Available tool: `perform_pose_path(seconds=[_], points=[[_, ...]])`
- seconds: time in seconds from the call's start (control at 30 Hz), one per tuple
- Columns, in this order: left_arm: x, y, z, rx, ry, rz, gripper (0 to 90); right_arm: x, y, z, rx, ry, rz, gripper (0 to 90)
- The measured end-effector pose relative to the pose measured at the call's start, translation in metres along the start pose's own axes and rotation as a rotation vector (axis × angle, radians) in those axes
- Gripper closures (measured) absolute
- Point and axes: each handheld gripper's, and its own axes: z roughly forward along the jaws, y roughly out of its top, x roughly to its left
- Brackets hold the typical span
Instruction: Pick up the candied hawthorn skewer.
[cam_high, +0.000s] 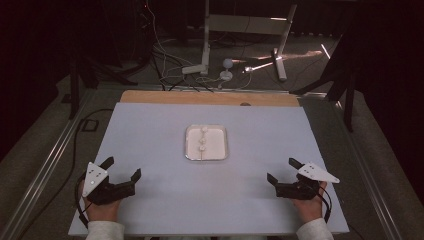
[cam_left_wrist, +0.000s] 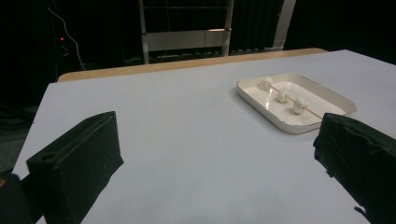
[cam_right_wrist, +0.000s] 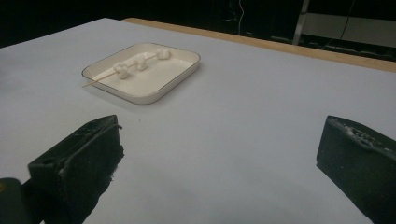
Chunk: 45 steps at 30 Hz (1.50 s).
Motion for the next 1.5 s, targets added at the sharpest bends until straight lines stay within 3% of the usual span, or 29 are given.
perform_pose_path(seconds=[0.6, 0.77, 0.8, 0.97, 1.23, 1.33, 1.5], points=[[-0.001, 0.003, 0.002, 0.027, -0.007, -0.023, 3.8, 0.000, 0.000, 0.001, -0.009, 0.000, 0.007, 0.0], [0.000, 0.008, 0.004, 0.023, 0.006, -0.040, 4.6, 0.000, 0.000, 0.001, -0.012, 0.001, 0.011, 0.0], [0.000, 0.011, 0.007, 0.031, -0.013, -0.055, 4.5, 0.000, 0.000, 0.000, -0.013, -0.001, 0.012, 0.0], [-0.003, 0.018, 0.012, 0.049, -0.020, -0.039, 1.2, -0.001, -0.001, 0.000, -0.015, -0.007, 0.021, 0.0], [-0.009, 0.033, 0.024, 0.025, -0.042, -0.036, 1.2, -0.003, -0.001, -0.001, -0.018, -0.015, 0.038, 0.0], [-0.010, 0.037, 0.028, 0.044, -0.016, -0.038, 1.3, -0.004, -0.002, 0.000, -0.017, -0.017, 0.038, 0.0], [-0.017, 0.049, 0.041, 0.049, -0.047, -0.040, 1.2, -0.004, -0.002, 0.000, -0.009, -0.009, 0.043, 0.0]])
